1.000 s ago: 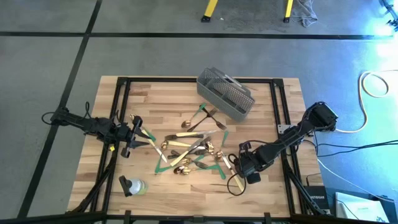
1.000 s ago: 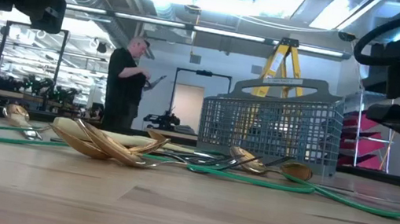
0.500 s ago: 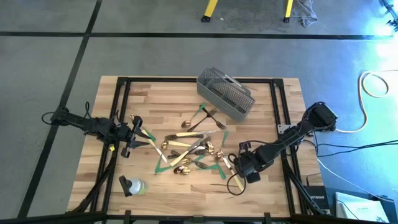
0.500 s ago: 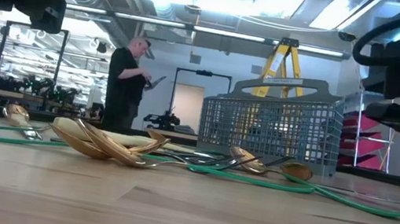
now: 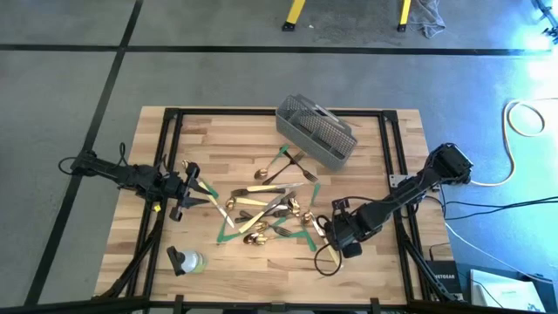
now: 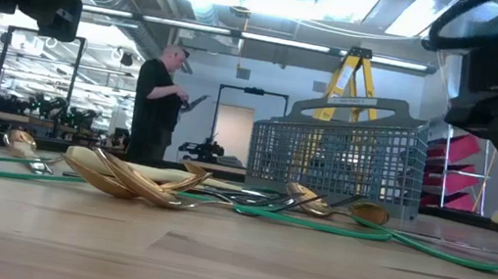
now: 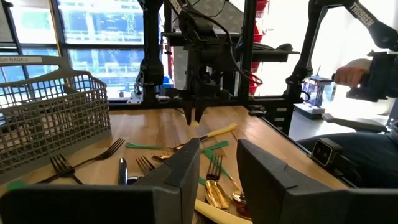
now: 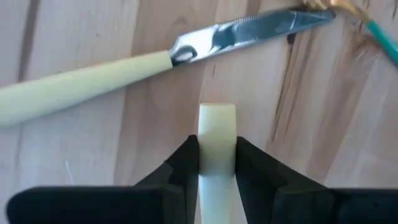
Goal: Sort silverware
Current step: Put the yellow knife into the gray organizer
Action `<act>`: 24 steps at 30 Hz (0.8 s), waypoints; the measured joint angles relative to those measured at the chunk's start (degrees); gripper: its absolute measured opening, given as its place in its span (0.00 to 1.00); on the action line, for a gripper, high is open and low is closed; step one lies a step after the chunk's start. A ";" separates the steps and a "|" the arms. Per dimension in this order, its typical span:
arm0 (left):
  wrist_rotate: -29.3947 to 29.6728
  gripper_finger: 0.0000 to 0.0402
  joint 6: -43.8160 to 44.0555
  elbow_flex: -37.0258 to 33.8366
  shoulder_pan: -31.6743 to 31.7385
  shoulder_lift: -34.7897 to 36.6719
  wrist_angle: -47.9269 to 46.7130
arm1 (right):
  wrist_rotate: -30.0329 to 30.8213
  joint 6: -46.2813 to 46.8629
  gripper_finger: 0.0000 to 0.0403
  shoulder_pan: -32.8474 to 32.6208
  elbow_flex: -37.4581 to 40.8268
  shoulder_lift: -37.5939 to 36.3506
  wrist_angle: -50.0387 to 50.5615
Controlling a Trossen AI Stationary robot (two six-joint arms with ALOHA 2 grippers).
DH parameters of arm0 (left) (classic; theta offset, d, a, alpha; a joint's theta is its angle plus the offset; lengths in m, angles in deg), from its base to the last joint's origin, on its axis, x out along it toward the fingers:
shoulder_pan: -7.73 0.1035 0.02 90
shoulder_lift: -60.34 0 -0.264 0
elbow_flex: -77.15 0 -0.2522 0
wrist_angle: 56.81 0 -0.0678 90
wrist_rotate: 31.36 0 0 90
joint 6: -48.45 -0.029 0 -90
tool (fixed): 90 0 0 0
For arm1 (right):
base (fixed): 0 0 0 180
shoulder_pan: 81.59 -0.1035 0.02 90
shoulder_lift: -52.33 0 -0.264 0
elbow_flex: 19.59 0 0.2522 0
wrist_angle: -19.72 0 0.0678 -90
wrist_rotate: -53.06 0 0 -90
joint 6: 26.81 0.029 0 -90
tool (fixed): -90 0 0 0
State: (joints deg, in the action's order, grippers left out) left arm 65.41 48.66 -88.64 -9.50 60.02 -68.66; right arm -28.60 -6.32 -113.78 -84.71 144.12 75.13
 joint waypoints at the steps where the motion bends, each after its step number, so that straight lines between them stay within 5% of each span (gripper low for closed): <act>1: 0.00 0.23 0.02 0.02 0.00 0.02 0.00 | -0.04 0.00 0.17 0.00 -0.53 0.00 0.30; 12: 0.00 0.23 0.00 0.02 0.00 0.00 0.00 | 0.08 -2.15 0.17 0.76 -11.51 -0.16 7.71; 24: -0.07 0.23 0.02 0.02 0.00 0.00 -0.33 | -0.41 -18.86 0.17 9.38 -27.99 -1.27 17.16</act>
State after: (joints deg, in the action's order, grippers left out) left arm 65.34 48.68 -88.61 -9.50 60.02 -68.98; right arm -29.01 -25.18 -104.40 -112.70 142.85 92.29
